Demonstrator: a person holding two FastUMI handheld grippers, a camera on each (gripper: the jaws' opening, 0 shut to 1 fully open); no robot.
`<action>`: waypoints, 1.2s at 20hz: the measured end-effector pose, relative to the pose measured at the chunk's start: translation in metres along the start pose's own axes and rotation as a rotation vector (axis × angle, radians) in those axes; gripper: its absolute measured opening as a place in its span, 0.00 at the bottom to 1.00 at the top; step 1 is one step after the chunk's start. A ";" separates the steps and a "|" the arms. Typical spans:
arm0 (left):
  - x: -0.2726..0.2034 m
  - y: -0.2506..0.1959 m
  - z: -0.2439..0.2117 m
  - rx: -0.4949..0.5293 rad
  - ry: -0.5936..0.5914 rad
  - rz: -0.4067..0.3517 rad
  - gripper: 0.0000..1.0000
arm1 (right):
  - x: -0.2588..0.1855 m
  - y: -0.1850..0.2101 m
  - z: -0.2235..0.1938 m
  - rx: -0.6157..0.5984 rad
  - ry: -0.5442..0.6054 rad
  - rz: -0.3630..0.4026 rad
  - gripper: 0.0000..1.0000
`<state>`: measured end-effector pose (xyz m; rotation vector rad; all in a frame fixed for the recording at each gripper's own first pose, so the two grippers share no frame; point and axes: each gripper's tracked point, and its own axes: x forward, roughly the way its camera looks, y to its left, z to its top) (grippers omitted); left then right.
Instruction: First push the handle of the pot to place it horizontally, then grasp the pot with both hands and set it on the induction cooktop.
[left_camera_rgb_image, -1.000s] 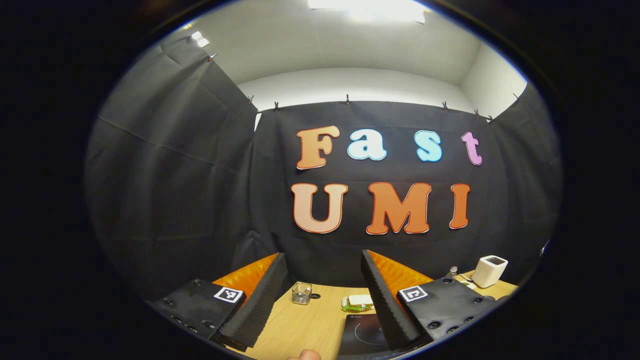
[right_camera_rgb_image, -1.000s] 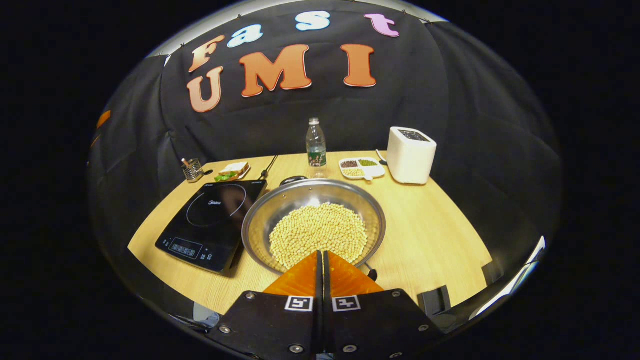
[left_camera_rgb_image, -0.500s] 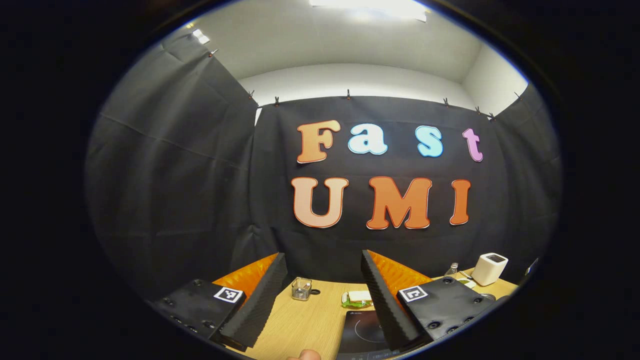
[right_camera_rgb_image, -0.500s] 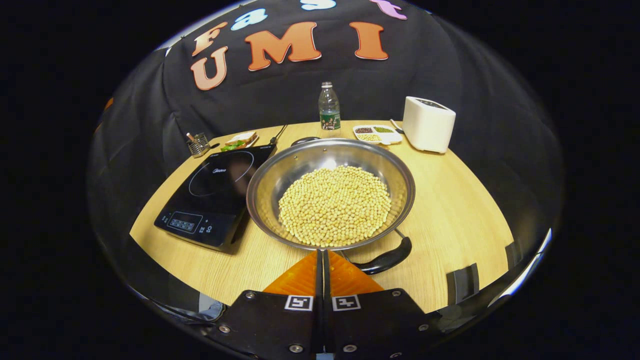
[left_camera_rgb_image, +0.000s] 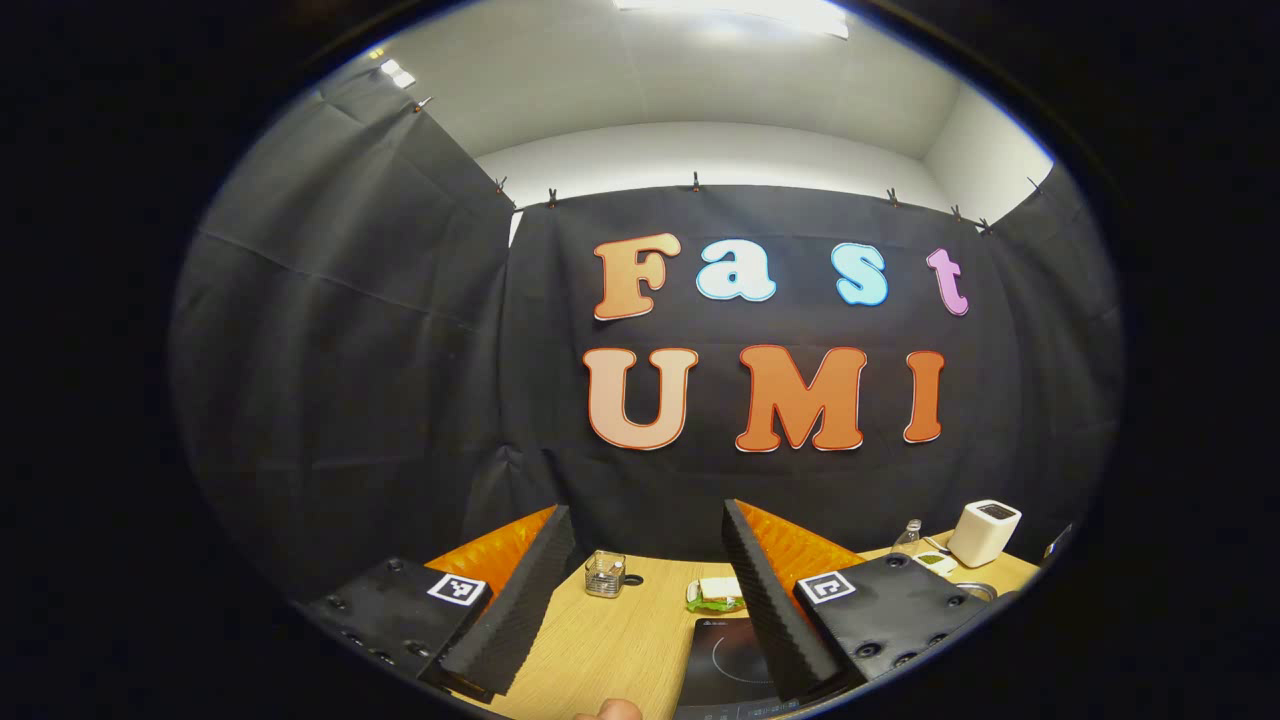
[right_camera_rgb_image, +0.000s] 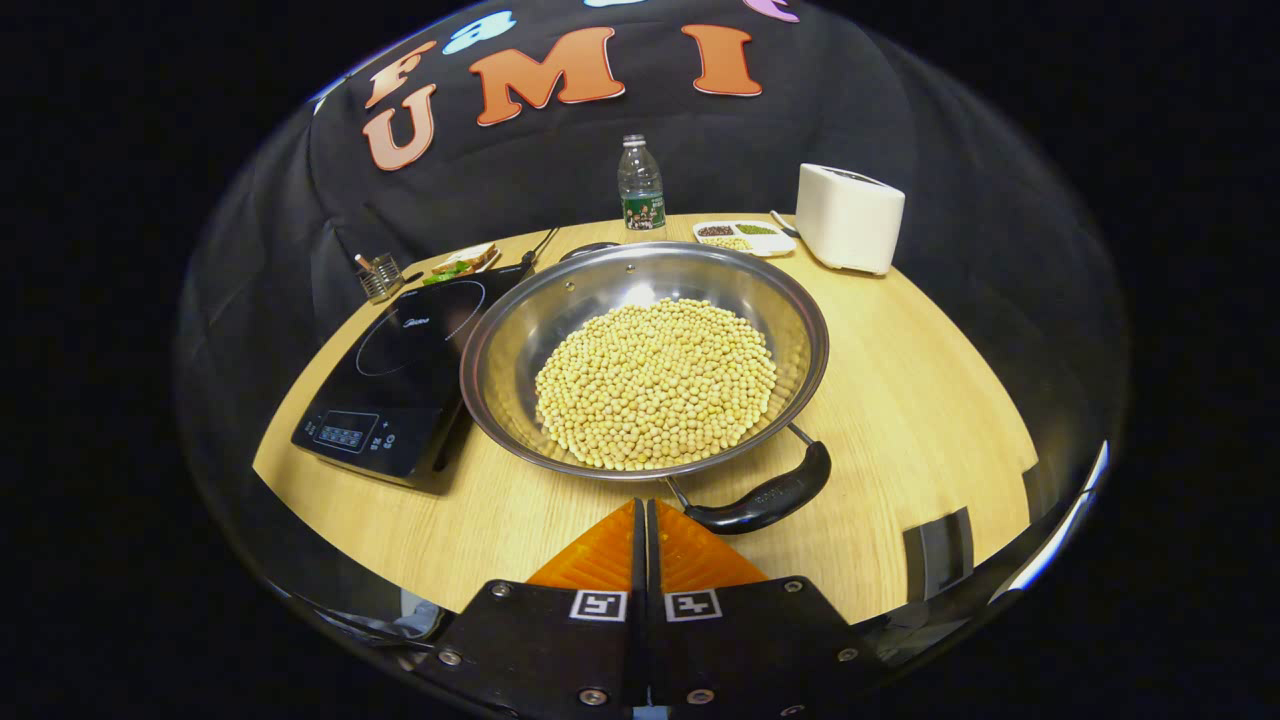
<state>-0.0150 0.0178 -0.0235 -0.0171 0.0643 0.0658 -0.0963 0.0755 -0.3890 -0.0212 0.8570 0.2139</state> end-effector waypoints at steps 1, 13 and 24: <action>0.001 -0.001 0.000 0.000 -0.001 -0.001 0.98 | 0.001 -0.002 0.002 0.017 0.000 -0.001 0.00; 0.009 -0.014 -0.004 0.006 0.013 -0.016 0.99 | 0.015 -0.054 0.023 0.101 -0.016 -0.079 0.00; 0.016 -0.017 -0.003 0.024 0.012 -0.002 0.99 | 0.032 -0.096 0.047 0.170 -0.029 -0.138 0.00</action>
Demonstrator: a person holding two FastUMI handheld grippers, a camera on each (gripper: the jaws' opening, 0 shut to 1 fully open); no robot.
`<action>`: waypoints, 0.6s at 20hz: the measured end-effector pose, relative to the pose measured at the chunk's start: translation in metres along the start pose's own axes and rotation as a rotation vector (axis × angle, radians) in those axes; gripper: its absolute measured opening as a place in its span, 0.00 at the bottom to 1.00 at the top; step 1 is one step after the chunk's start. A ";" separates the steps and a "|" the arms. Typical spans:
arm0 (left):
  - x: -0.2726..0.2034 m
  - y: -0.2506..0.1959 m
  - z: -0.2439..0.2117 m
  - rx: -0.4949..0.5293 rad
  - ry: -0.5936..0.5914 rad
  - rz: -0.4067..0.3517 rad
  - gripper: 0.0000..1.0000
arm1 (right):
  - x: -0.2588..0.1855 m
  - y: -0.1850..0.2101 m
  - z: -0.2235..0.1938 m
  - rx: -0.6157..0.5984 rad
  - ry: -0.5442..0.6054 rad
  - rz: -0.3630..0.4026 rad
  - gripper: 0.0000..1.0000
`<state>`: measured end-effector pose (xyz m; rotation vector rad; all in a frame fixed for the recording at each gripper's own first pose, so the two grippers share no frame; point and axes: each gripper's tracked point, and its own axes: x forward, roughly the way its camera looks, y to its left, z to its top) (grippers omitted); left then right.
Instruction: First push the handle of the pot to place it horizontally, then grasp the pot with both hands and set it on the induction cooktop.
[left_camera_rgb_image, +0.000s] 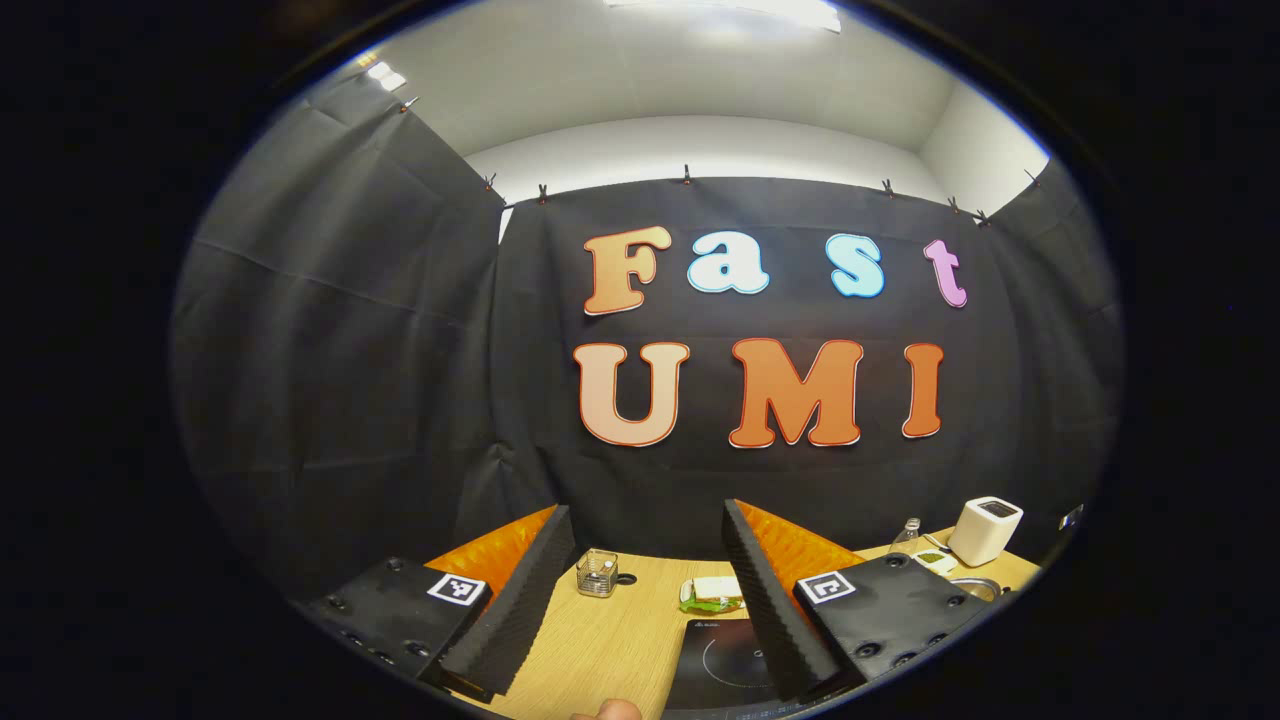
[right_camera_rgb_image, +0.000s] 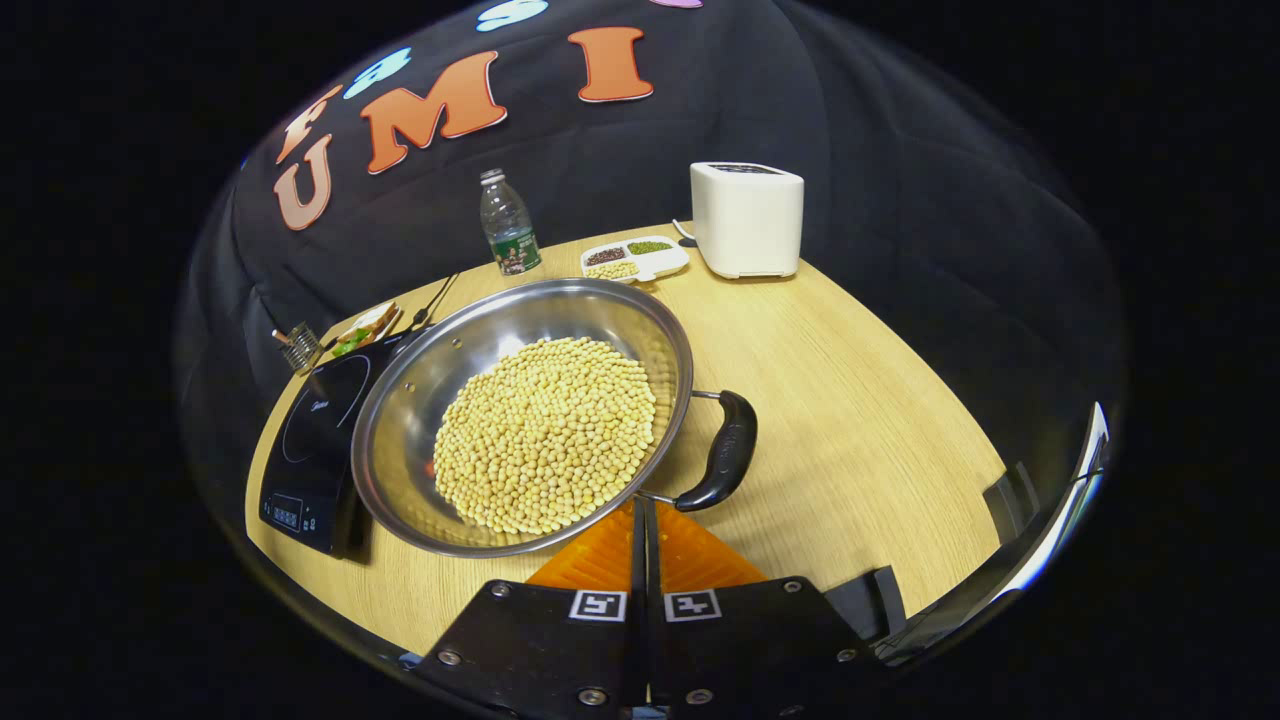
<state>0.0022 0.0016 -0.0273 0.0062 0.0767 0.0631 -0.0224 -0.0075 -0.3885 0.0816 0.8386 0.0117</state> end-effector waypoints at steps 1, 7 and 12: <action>0.000 -0.002 0.000 0.001 0.001 -0.002 0.99 | 0.003 -0.003 0.003 0.002 -0.004 -0.008 0.00; 0.006 -0.014 -0.003 0.010 0.007 -0.011 0.99 | 0.016 -0.014 0.022 0.021 -0.014 -0.033 0.00; 0.012 -0.025 -0.006 0.015 0.010 -0.024 0.99 | 0.031 -0.022 0.037 0.035 -0.011 -0.047 0.00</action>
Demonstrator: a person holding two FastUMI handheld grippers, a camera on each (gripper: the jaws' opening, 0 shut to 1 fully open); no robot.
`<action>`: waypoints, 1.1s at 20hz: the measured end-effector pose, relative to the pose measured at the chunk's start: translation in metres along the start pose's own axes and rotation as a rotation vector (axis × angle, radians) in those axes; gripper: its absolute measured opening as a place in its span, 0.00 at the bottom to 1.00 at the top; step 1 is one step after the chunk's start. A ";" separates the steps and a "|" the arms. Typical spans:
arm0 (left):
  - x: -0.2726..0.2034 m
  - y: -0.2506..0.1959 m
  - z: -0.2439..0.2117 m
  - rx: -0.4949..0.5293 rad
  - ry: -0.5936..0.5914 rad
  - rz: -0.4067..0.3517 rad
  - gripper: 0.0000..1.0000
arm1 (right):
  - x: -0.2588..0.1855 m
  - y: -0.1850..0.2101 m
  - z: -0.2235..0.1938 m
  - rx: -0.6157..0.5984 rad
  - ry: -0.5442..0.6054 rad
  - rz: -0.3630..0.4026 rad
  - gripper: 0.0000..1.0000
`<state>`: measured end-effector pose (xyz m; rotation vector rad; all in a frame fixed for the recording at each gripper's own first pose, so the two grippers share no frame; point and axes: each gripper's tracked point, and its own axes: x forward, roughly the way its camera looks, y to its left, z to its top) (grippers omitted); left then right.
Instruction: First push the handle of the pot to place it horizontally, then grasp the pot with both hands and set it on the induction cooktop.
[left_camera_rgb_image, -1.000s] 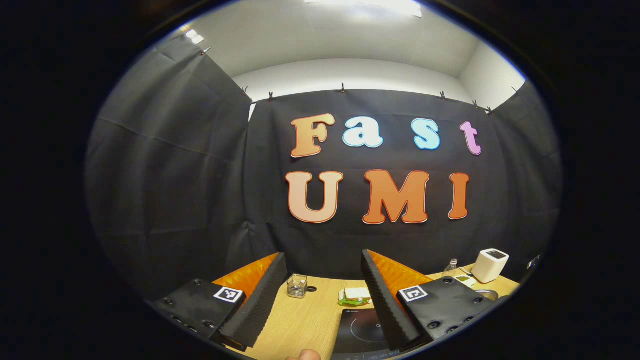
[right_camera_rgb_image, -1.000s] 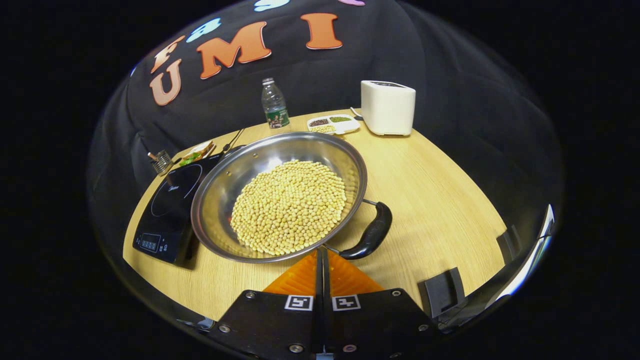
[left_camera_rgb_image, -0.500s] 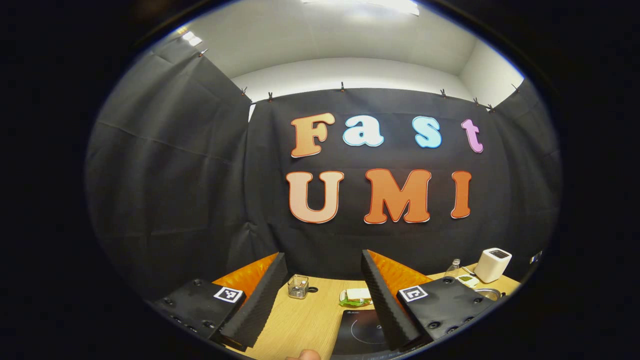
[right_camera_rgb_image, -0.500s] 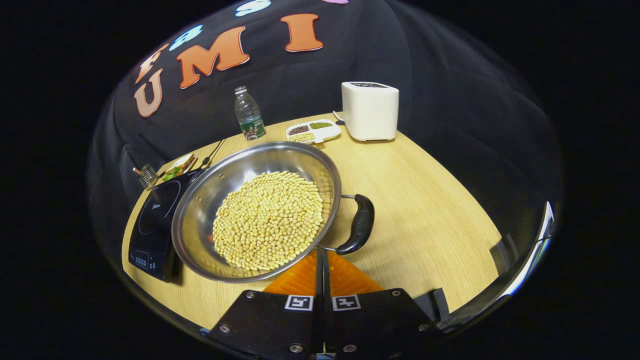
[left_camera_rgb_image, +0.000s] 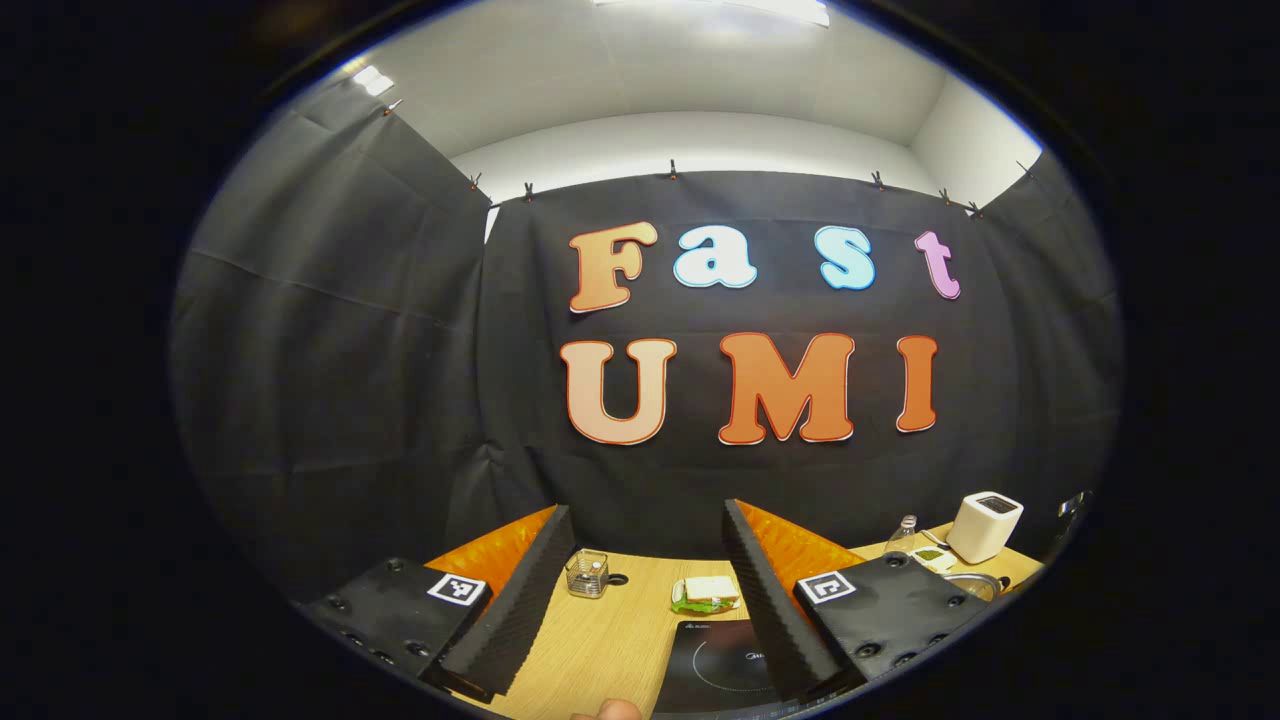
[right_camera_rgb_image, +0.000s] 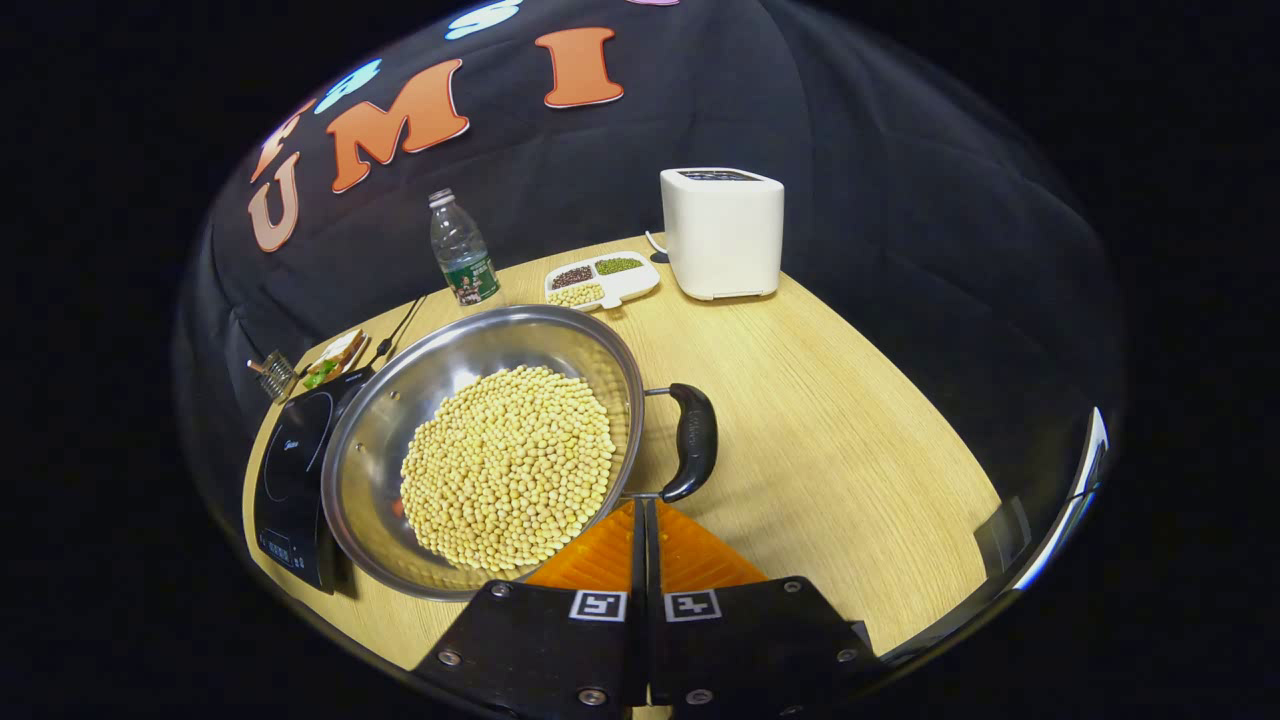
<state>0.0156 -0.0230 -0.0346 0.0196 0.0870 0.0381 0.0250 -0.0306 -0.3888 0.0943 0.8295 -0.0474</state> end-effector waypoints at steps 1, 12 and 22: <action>0.002 -0.003 -0.003 0.001 0.004 -0.004 0.99 | 0.004 -0.001 0.002 0.001 0.001 -0.005 0.00; 0.020 -0.039 -0.046 -0.001 0.085 -0.050 0.97 | 0.036 -0.006 0.026 -0.009 0.004 -0.026 0.00; 0.025 -0.092 -0.082 0.003 0.108 -0.107 0.98 | 0.060 -0.014 0.045 -0.029 -0.010 -0.060 0.00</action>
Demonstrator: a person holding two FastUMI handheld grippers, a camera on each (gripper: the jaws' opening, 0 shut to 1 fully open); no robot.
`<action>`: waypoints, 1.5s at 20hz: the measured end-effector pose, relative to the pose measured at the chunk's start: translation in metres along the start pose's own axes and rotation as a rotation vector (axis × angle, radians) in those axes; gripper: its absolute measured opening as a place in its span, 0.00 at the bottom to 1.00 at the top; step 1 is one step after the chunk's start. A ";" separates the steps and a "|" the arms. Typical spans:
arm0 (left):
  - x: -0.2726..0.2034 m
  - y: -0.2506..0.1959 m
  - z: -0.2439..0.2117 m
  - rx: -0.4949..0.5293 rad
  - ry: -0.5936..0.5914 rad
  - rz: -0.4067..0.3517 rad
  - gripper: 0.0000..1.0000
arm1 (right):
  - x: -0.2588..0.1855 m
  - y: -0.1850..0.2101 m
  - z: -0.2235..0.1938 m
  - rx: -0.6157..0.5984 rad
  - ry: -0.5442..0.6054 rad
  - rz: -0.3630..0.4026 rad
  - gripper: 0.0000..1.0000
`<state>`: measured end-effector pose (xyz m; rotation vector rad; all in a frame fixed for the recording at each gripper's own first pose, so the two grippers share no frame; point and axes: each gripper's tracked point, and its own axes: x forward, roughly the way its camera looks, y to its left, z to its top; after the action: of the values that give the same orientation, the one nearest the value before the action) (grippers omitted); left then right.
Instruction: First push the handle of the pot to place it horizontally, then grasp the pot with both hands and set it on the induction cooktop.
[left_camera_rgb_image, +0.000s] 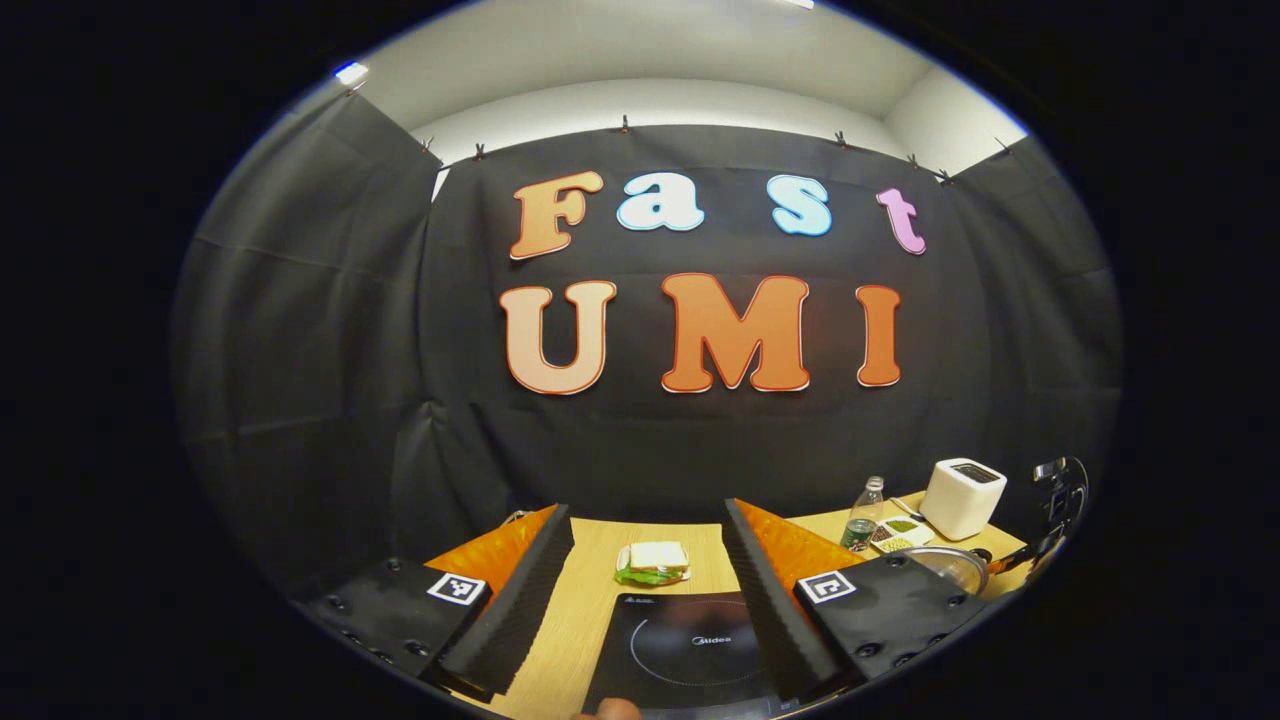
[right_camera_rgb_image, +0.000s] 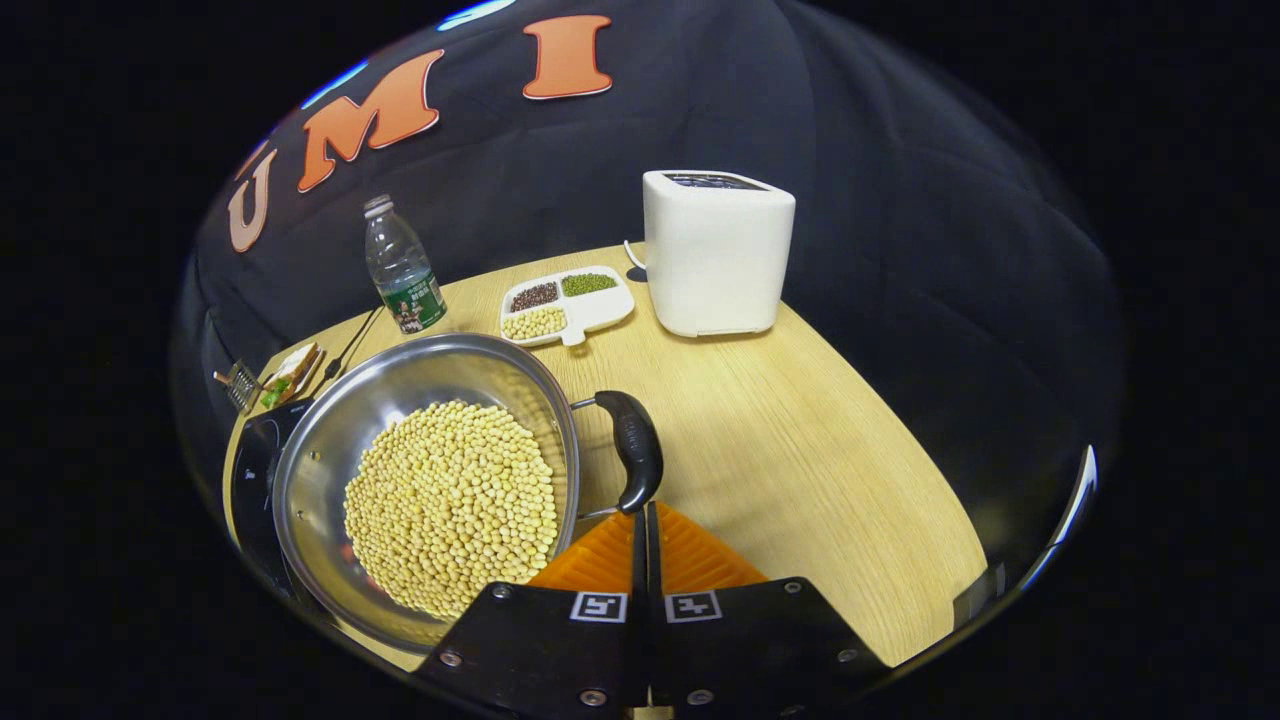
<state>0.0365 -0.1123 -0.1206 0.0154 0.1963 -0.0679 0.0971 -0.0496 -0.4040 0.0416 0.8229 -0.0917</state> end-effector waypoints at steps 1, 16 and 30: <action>0.000 -0.009 -0.005 0.002 0.004 -0.011 0.97 | -0.001 0.000 0.001 0.000 -0.001 0.001 0.00; 0.025 -0.176 -0.118 -0.082 0.126 -0.206 0.99 | -0.048 -0.013 0.042 -0.022 -0.239 0.020 0.13; 0.059 -0.272 -0.257 -0.079 0.415 -0.303 0.99 | -0.018 0.005 0.042 -0.059 -0.248 0.086 0.81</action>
<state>0.0256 -0.3820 -0.3865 -0.0804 0.6158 -0.3607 0.1165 -0.0470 -0.3625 0.0095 0.5745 0.0086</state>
